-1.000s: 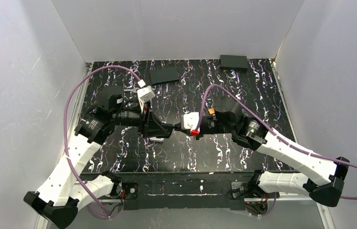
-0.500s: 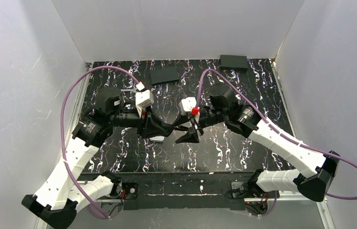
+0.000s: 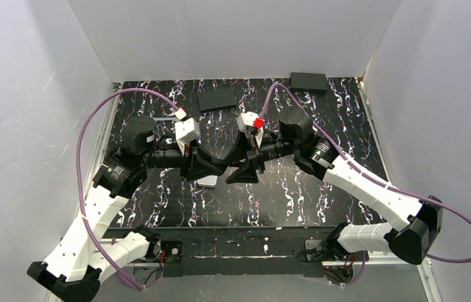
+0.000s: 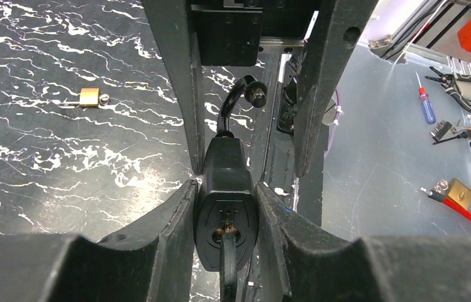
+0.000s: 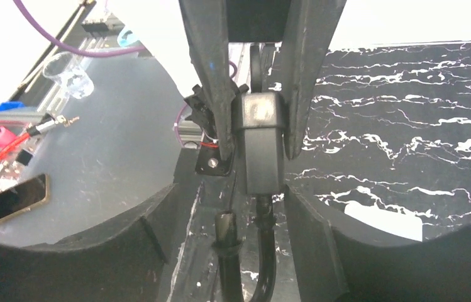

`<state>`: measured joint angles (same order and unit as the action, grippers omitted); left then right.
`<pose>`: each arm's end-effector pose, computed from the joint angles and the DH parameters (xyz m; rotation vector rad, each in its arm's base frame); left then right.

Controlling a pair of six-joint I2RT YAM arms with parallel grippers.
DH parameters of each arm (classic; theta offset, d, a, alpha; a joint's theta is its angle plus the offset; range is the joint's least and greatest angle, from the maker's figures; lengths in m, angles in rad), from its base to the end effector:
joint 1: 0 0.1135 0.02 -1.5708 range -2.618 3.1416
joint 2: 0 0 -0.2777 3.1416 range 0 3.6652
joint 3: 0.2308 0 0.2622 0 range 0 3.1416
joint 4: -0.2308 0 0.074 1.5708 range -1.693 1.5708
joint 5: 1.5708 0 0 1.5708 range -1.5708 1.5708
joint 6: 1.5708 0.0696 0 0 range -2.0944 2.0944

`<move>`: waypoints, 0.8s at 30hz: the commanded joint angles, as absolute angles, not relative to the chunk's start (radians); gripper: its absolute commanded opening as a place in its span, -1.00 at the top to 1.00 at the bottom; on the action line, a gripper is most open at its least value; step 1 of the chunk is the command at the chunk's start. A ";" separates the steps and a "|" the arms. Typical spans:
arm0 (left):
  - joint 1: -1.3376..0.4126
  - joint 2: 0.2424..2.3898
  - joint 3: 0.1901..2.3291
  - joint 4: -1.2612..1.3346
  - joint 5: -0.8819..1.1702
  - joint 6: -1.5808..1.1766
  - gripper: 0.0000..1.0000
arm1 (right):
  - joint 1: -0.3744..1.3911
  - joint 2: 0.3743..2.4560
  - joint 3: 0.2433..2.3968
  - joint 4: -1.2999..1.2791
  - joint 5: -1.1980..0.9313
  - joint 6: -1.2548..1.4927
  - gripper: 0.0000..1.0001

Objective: Unlock with the key

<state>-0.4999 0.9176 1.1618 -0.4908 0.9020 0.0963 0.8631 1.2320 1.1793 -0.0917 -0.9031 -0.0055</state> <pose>0.1476 -0.1428 0.4253 1.1370 1.4678 -1.0956 0.1546 0.2647 0.4050 -1.3807 1.2588 1.3796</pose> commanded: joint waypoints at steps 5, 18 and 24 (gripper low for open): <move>-0.503 0.894 1.143 -0.369 0.907 0.070 1.00 | 0.868 1.249 1.180 0.101 -0.907 0.127 -0.24; -0.504 0.893 1.137 -0.357 0.896 0.069 1.00 | 0.869 1.273 1.186 0.016 -0.902 0.061 0.77; -0.504 0.889 1.127 -0.353 0.869 0.052 0.70 | 0.870 1.281 1.164 0.082 -0.919 0.132 0.97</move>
